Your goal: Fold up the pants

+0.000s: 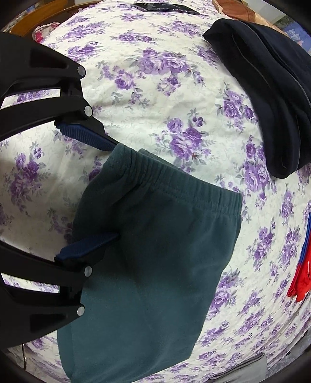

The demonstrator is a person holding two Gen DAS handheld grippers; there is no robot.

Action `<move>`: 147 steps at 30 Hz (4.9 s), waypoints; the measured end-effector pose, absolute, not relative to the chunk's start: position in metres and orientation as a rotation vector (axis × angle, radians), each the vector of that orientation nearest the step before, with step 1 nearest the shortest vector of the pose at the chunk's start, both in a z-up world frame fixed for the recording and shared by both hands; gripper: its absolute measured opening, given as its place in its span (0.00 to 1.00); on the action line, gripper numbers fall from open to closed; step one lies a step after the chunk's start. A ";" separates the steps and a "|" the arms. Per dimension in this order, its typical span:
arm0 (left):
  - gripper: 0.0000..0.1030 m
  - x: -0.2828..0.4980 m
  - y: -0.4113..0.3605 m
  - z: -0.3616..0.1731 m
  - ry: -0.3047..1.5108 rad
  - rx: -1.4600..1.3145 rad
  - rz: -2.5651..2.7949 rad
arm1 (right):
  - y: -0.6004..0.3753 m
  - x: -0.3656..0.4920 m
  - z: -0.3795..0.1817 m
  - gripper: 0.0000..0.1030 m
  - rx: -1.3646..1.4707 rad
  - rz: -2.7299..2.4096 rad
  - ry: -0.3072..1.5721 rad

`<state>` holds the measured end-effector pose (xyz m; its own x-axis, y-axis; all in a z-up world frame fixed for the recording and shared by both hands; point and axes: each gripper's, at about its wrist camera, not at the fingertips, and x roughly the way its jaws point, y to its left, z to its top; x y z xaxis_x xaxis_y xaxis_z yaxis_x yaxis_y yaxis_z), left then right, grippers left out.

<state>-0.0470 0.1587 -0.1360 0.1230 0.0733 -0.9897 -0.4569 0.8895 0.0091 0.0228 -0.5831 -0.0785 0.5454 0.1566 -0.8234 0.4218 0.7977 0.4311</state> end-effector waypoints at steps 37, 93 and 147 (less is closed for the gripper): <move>0.62 -0.075 0.189 -0.102 1.359 -0.444 0.434 | -0.280 0.073 -0.070 0.46 -0.086 0.756 1.095; 0.38 -0.002 0.183 -0.141 1.350 -0.495 0.405 | -0.105 0.190 -0.108 0.15 -0.119 0.893 1.215; 0.56 0.002 0.162 -0.115 1.295 -0.383 0.342 | -0.201 0.073 -0.110 0.24 0.325 0.725 1.227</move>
<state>0.0018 0.1620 -0.1151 0.2391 0.0315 -0.9705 -0.4522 0.8881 -0.0825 0.0734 -0.2011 -0.1102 0.1527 0.6589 -0.7366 -0.3266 0.7371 0.5916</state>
